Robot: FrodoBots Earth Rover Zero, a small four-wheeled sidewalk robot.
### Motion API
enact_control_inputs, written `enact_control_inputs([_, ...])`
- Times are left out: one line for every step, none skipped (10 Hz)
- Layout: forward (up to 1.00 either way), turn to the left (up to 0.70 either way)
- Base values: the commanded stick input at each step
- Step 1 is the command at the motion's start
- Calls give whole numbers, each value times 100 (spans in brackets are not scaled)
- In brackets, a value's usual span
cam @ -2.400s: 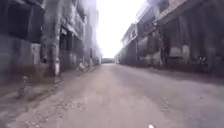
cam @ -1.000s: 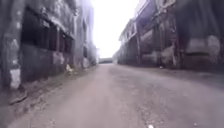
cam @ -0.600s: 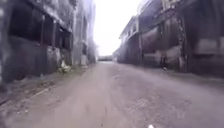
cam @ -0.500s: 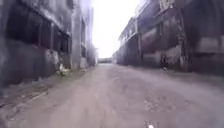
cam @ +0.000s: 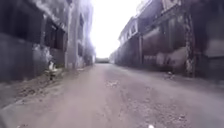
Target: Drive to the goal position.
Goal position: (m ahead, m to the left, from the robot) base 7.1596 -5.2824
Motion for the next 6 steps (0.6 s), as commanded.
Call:
enact_control_inputs([100, 0])
enact_control_inputs([100, 0])
enact_control_inputs([100, 0])
enact_control_inputs([100, 3])
enact_control_inputs([100, 19])
enact_control_inputs([100, 27])
